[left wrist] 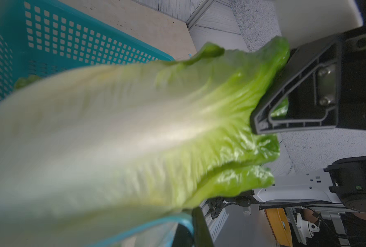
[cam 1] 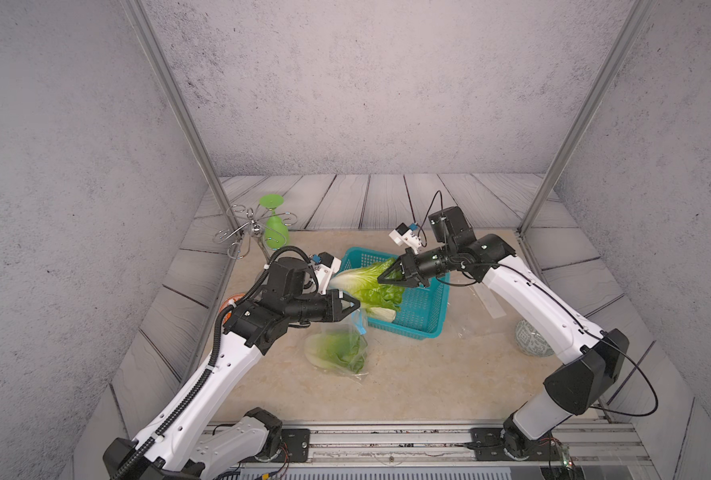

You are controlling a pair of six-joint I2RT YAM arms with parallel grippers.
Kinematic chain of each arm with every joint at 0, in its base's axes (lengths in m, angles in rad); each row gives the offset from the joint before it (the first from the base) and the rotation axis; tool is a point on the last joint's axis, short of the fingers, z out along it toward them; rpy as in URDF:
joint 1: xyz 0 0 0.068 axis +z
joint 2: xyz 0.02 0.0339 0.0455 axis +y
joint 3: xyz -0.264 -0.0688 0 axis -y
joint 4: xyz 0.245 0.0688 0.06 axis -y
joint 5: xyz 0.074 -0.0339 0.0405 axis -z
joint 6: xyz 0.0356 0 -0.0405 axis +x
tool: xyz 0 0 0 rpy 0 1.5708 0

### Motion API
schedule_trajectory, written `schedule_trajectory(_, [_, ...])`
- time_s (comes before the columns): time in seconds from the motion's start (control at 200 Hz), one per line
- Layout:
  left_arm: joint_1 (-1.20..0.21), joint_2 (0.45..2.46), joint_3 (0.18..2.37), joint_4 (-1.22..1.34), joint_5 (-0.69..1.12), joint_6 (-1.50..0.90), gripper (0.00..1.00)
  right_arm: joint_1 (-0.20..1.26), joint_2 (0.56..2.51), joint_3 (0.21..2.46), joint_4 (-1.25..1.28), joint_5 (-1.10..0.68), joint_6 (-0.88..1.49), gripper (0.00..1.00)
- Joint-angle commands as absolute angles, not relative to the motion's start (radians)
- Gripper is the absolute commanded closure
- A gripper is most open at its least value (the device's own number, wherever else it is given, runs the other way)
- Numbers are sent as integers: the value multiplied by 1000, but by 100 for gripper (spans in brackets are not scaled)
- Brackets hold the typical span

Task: Put the chinese cabbages into a zipper bag and zip it
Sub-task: Place the Chinese cabbage in the zipper food storage bag.

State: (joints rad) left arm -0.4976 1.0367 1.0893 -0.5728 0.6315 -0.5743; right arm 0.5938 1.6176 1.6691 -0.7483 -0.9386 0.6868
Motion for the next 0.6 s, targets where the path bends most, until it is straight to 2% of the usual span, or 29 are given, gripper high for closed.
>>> schedule_trajectory(0.0, [-503,1015,1115,-607,593,-522,100,592,1582,1611,-759,-1042,694,97])
schedule_trajectory(0.245, [-503,1040,1141,-599,618,-499,100,591,1586,1606,-1068,-970,442,96])
schedule_trajectory(0.325, [-506,1074,1172,-592,653,-490,100,592,1569,1593,-1095,-951,423,96])
schedule_trajectory(0.445, [-578,1150,1266,-597,669,-453,100,592,1529,1564,-1068,-927,483,97])
schedule_trajectory(0.596, [-678,1200,1283,-548,669,-463,100,592,1492,1500,-783,-909,781,97])
